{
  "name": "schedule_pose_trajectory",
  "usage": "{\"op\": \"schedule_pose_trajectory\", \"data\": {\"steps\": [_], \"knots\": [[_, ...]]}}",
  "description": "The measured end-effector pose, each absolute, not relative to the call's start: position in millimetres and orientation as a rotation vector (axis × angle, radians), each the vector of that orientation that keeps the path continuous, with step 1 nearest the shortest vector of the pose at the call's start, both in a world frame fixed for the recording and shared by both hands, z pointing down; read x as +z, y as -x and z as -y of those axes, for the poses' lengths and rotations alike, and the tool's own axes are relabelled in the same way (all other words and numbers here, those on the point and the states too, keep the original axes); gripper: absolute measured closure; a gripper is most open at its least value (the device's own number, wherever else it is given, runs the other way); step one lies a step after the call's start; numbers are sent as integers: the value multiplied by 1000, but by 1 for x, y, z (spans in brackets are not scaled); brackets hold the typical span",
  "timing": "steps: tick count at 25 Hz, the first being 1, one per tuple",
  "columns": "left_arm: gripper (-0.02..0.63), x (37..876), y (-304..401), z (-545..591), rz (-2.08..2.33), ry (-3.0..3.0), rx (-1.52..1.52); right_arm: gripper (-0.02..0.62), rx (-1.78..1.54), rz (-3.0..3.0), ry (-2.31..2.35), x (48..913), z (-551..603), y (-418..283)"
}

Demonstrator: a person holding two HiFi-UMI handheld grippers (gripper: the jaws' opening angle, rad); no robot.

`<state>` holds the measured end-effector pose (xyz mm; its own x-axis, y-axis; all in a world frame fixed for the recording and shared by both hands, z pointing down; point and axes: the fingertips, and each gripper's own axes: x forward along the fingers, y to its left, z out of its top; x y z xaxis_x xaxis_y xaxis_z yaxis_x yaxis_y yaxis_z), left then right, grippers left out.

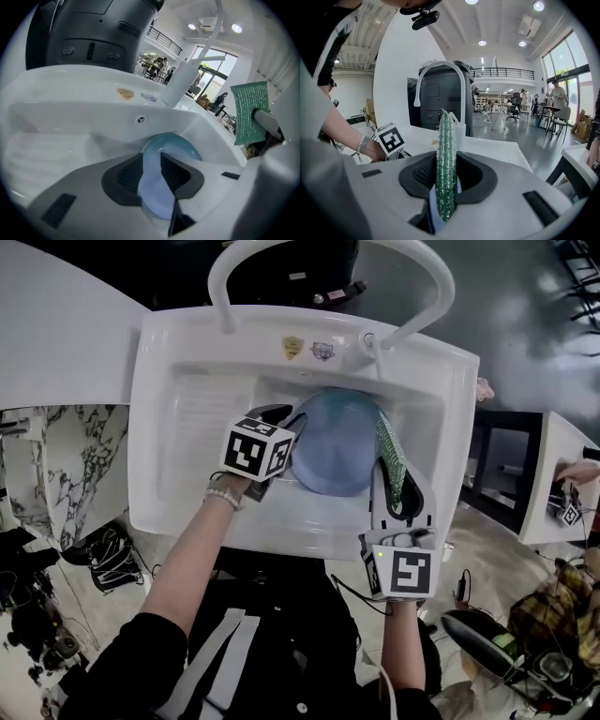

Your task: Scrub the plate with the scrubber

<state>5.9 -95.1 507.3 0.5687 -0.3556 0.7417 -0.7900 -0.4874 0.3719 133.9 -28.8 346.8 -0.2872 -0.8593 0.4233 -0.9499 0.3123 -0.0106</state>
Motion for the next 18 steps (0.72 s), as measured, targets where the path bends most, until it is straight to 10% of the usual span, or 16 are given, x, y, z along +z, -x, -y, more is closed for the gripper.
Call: {"op": "schedule_pose_trajectory", "data": {"steps": [18], "knots": [[488,569,-14,111,996,-1886,890,503,414,2211,-1619,374,39,-143]]}}
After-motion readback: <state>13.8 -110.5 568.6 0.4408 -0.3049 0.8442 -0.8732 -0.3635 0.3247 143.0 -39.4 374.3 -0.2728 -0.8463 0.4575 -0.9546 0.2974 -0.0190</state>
